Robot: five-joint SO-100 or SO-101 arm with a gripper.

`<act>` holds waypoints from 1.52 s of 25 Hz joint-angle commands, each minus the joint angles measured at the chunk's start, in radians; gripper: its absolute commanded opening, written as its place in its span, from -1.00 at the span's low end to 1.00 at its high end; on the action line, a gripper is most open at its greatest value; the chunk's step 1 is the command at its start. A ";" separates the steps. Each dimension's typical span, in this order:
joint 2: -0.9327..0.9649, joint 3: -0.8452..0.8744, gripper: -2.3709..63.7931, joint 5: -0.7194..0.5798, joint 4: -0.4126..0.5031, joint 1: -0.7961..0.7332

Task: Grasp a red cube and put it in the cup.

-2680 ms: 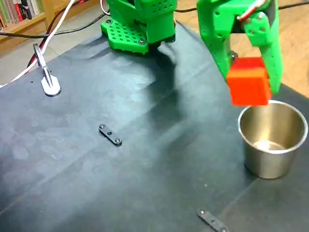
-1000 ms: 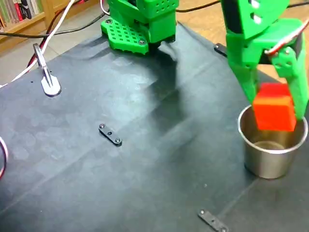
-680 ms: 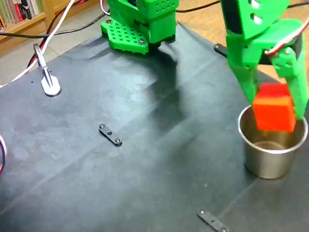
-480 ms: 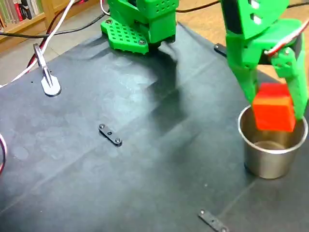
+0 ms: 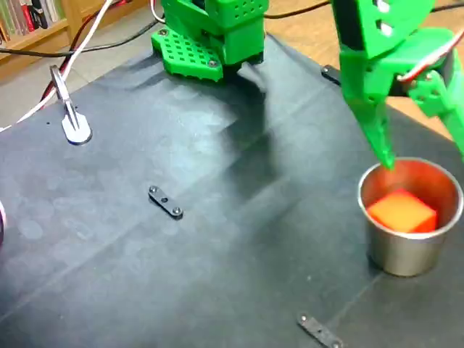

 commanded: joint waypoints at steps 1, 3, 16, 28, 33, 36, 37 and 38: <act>0.023 -0.005 0.06 0.005 0.006 0.002; 0.028 -0.005 0.06 0.005 0.006 0.000; 0.341 0.084 0.04 0.051 0.008 -0.018; 0.729 0.095 0.03 0.410 0.008 -0.018; 0.882 0.095 0.03 0.505 0.011 -0.018; 0.945 0.095 0.03 0.554 0.015 -0.018; 0.963 0.094 0.03 0.566 0.032 -0.018; 0.983 0.091 0.03 0.575 0.058 -0.018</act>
